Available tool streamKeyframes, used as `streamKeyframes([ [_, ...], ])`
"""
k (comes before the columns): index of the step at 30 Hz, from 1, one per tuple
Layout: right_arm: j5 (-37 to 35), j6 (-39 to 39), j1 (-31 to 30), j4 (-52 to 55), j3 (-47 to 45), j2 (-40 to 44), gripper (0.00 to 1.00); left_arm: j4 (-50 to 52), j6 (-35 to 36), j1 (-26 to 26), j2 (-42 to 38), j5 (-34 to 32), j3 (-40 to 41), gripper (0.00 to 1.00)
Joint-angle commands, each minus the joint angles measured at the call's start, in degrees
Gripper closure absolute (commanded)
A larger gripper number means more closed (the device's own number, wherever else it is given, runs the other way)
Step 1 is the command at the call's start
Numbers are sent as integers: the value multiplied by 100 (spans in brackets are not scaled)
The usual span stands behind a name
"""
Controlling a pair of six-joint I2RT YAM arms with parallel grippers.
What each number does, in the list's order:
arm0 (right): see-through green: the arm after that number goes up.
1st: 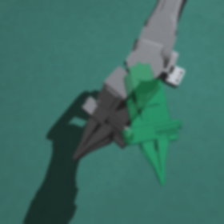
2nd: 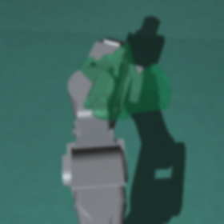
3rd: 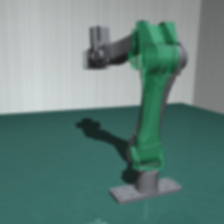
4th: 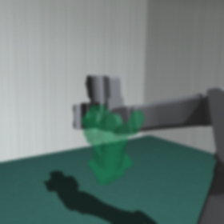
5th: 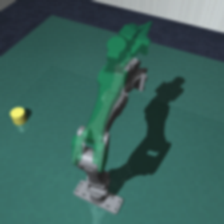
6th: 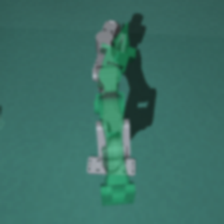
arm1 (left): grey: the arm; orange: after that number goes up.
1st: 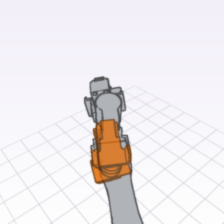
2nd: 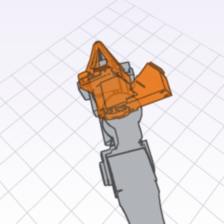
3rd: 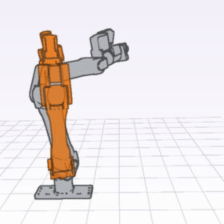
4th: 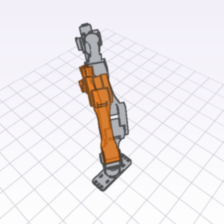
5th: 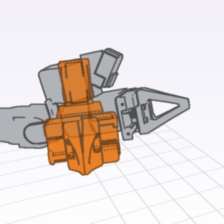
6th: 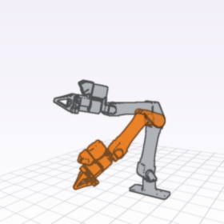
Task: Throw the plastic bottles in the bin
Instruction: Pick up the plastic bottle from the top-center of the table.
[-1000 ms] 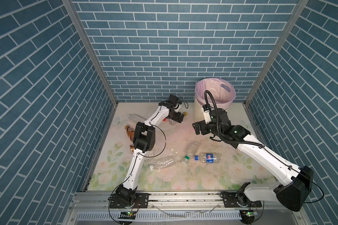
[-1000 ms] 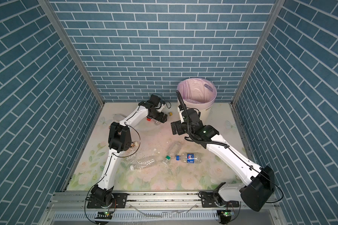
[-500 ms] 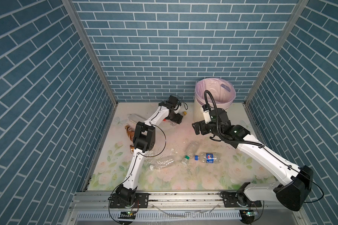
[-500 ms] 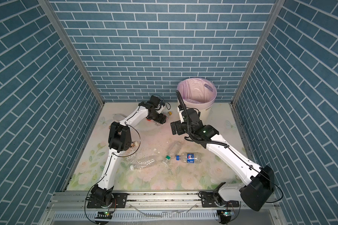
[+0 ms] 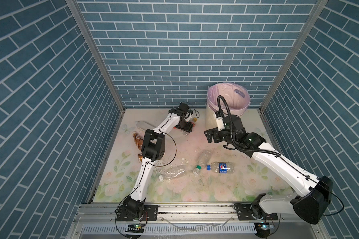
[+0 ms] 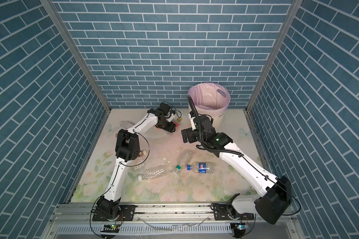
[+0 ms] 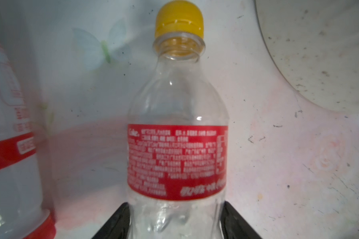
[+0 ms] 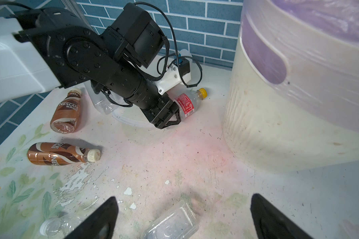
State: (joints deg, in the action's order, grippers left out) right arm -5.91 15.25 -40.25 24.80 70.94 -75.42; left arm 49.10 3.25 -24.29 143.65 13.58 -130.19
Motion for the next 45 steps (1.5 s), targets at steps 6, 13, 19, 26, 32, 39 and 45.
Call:
streamKeyframes([
  [6, 284, 325, 106, -92, 184, -207, 1, 114, -21, 17, 91, 144, 123, 35],
  [13, 409, 384, 136, -131, 174, -201, 1, -495, -397, 94, -557, 716, 779, 45],
  [19, 631, 646, 251, -181, 302, -264, 1, -2066, -1160, 154, -1868, 1314, 2616, 45],
  [26, 821, 1110, 393, -253, 866, -680, 1, -3828, -1900, 186, -3417, 1693, 4402, 43],
  [32, 1066, 1605, 480, -705, 1347, -1128, 1, -5339, -2418, 178, -4494, 1982, 5751, 41],
  [39, 1362, 1754, 494, -865, 2033, -1762, 1, -6029, -2497, 115, -5230, 2096, 6667, 41],
  [45, 1480, 1793, 492, -823, 2587, -2360, 11, -6187, -2451, -60, -5542, 2021, 6966, 40],
])
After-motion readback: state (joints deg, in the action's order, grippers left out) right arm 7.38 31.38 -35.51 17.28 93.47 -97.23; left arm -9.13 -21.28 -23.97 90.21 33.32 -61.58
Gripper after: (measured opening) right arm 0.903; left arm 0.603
